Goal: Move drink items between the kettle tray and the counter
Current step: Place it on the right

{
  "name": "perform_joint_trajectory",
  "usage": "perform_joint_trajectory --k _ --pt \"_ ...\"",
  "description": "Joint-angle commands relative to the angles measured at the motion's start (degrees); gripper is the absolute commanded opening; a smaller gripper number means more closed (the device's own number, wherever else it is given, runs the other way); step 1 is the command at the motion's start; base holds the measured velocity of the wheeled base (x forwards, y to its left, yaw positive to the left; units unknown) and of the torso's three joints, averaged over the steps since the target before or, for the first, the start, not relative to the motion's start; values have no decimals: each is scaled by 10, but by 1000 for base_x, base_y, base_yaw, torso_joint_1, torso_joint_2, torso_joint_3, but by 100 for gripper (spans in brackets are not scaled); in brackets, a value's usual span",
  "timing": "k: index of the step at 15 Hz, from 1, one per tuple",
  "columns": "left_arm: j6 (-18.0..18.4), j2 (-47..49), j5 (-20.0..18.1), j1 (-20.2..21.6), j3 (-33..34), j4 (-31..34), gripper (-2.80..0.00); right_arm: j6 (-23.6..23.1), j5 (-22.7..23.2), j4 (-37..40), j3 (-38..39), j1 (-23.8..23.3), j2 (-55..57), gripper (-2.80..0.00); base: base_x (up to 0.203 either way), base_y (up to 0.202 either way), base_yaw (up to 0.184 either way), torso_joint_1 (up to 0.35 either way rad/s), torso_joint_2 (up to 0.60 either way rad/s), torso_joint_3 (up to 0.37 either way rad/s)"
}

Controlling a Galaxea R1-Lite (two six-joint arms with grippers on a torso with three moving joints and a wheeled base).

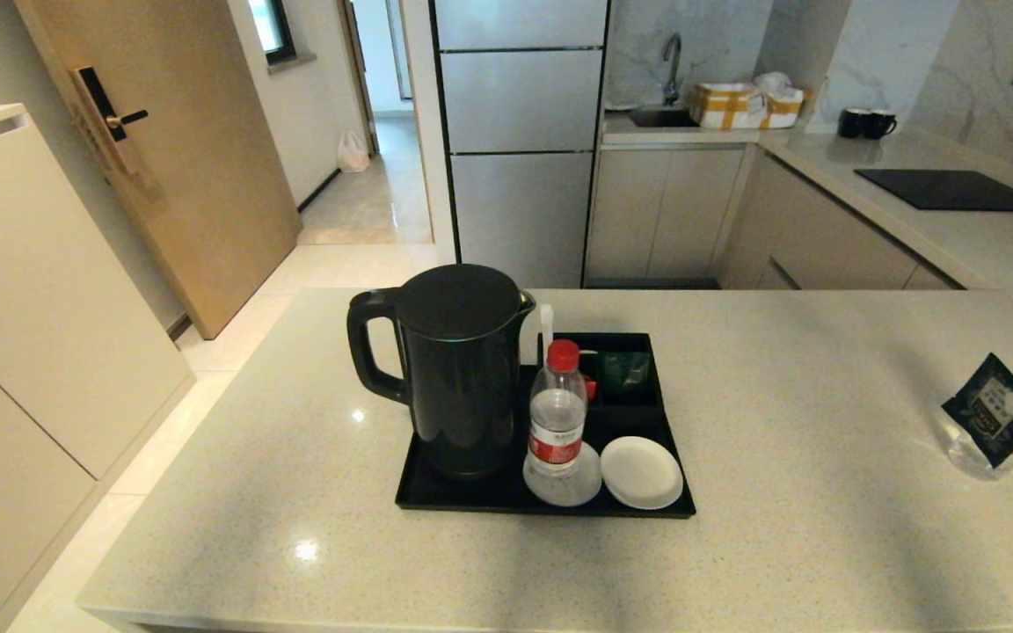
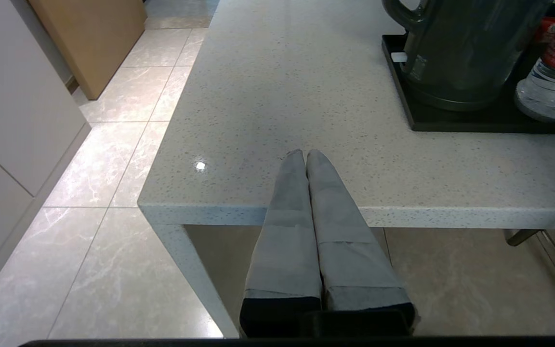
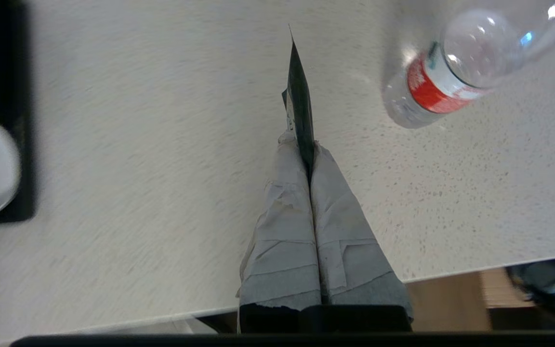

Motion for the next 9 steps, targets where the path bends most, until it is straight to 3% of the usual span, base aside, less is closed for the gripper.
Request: perform_joint_trajectory --k 1,4,9 --pt "0 1 0 1 1 0 -280 -1 13 -50 28 -36 47 -280 0 0 0 0 0 0" --pt "0 1 0 0 1 0 -280 0 20 -162 71 -68 121 -280 0 0 0 0 0 0" --pt "0 1 0 0 1 0 -280 -1 28 -274 79 -101 230 -280 0 0 0 0 0 0"
